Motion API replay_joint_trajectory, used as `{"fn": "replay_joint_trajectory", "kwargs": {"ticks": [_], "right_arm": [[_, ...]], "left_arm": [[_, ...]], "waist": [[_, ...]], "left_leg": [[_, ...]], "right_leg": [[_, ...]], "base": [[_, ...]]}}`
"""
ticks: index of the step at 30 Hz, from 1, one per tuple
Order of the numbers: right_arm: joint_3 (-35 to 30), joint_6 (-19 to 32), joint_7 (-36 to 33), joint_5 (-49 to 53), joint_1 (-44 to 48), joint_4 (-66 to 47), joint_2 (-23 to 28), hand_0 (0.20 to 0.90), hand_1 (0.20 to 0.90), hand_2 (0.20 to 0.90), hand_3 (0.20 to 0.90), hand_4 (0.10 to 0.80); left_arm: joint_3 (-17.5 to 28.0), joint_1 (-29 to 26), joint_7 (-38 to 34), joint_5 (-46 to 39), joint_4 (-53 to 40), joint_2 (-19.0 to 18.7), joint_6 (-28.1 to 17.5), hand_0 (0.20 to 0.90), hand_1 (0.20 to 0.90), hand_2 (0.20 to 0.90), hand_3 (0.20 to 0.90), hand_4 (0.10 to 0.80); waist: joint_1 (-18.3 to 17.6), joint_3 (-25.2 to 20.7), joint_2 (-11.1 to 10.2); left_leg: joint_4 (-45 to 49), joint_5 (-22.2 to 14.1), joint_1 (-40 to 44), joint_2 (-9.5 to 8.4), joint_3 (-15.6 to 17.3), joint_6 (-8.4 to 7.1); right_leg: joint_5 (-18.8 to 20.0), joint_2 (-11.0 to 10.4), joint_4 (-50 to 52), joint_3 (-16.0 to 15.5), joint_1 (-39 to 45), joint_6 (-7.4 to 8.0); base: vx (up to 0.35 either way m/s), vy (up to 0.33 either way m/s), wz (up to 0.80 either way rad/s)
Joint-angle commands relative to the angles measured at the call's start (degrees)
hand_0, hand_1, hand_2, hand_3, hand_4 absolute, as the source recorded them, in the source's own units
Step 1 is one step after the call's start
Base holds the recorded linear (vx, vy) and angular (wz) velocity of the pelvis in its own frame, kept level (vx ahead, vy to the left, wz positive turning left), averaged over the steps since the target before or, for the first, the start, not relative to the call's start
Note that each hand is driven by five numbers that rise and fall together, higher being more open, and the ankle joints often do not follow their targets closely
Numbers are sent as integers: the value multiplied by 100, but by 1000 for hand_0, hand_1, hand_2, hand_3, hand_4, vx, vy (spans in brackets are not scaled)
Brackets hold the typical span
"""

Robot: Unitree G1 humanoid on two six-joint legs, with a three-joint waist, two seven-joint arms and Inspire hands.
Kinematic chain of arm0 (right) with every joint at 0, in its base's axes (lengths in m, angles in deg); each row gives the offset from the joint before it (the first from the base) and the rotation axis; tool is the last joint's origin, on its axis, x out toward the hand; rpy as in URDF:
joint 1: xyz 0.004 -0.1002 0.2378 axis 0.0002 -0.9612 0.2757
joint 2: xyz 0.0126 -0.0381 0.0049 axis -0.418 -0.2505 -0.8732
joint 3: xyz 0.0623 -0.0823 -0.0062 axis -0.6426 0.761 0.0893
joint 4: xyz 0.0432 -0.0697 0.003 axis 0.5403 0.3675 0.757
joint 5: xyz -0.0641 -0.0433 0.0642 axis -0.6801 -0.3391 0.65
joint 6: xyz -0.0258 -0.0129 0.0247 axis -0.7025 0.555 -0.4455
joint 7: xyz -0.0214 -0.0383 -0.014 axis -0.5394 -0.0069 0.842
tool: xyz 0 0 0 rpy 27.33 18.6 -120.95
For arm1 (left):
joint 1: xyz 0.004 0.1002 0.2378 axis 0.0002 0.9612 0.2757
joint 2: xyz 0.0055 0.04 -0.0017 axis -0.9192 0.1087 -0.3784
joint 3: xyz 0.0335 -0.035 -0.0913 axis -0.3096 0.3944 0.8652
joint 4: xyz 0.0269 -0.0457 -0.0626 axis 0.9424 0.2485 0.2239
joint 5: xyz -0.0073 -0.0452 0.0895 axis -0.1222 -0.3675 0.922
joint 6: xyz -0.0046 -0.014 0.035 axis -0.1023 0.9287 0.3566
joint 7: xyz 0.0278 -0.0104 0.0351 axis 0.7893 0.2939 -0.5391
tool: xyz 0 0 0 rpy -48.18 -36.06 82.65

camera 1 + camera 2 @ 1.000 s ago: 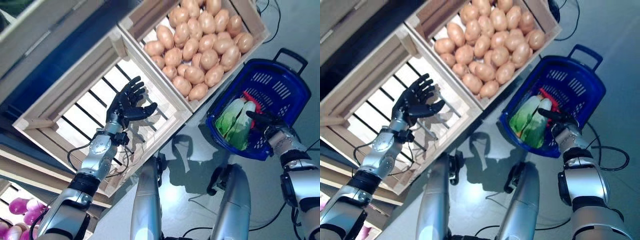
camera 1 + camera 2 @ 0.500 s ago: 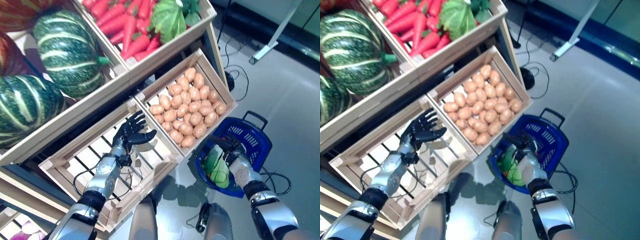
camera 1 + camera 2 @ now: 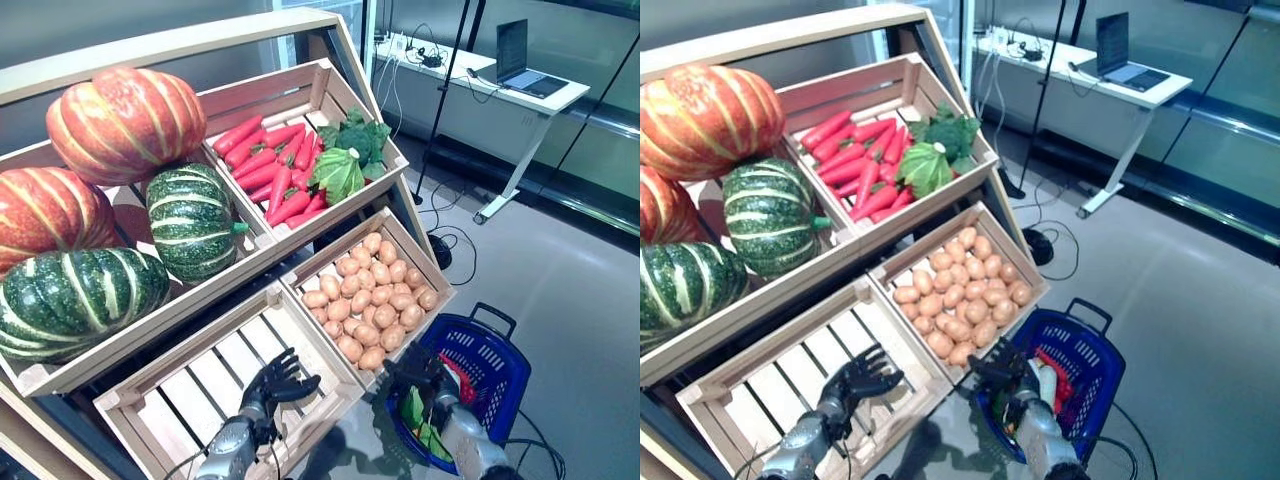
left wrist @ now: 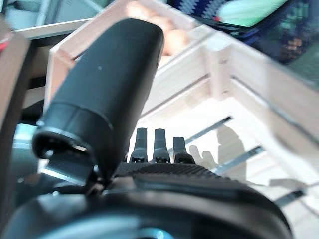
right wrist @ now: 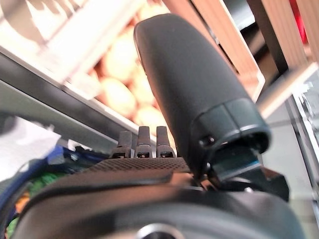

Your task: Put vegetables into the basket

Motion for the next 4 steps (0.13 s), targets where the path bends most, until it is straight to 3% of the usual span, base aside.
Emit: {"fn": "replay_joint_trajectory", "kwargs": {"ticks": [1,4], "right_arm": [[-30,650,517,-419,169,-781,-268,900,900,900,900,800],[107,628,470,-599,-17,-831,-260,900,900,900,900,800]], "left_arm": [[42,-504,-61,124,112,-53,-479,900,900,900,900,800],[-13,-426,-421,770,115,-114,-834,900,900,900,900,800]], "waist": [[-168,-172,0],[-224,-141,26]], "left_leg": [[-302,230,-161,-163,28,87],[-302,189,-104,-188,19,127]], "right_leg": [[624,-210,-363,155,10,-145],[560,-216,-320,201,43,-146]], "base": [[-35,36,5],[-5,20,3]]}}
